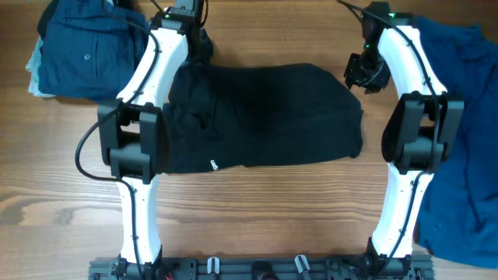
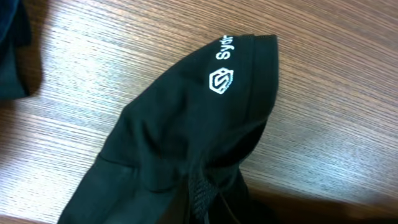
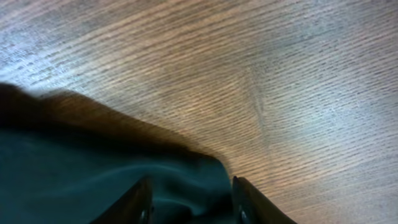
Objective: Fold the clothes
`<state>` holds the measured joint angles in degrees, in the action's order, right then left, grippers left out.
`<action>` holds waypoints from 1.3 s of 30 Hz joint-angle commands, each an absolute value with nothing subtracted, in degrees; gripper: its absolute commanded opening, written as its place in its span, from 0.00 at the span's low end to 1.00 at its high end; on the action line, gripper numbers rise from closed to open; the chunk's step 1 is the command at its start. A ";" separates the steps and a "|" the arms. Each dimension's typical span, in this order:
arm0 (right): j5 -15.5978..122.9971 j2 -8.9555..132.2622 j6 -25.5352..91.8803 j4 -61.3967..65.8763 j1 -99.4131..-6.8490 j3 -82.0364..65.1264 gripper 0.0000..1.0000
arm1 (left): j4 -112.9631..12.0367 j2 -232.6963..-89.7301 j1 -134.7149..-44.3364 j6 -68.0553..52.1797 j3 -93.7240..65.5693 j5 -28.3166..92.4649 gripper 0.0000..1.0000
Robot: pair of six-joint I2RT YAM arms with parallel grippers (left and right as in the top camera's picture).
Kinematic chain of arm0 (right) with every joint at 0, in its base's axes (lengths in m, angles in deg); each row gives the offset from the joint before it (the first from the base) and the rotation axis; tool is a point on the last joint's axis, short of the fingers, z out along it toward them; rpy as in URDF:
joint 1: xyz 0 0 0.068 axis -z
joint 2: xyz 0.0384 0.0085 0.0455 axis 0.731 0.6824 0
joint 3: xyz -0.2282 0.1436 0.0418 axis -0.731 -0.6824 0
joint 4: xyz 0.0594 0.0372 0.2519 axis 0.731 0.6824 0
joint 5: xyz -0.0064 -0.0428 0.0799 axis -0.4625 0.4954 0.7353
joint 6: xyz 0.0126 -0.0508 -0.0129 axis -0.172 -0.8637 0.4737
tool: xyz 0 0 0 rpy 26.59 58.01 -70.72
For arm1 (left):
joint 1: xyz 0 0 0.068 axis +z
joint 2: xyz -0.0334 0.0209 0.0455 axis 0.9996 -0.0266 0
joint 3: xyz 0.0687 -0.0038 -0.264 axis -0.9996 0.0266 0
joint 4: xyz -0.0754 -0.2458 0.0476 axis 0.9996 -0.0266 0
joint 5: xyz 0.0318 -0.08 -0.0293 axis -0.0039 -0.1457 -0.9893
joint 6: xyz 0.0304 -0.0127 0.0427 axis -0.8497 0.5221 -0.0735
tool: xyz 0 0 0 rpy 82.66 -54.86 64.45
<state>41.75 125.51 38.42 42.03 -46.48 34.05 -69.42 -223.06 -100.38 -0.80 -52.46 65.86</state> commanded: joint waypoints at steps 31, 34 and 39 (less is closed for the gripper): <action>37.27 117.01 40.25 34.66 -46.78 29.37 0.19 | -70.10 -218.45 -99.22 -0.45 -53.46 66.85 0.04; 41.95 117.03 37.68 31.80 -46.78 29.35 0.63 | -70.56 -218.47 -99.22 -0.45 -53.46 66.85 0.04; 46.96 117.90 37.13 24.46 -46.72 29.35 0.70 | -70.67 -218.47 -99.22 -0.45 -53.46 66.83 0.04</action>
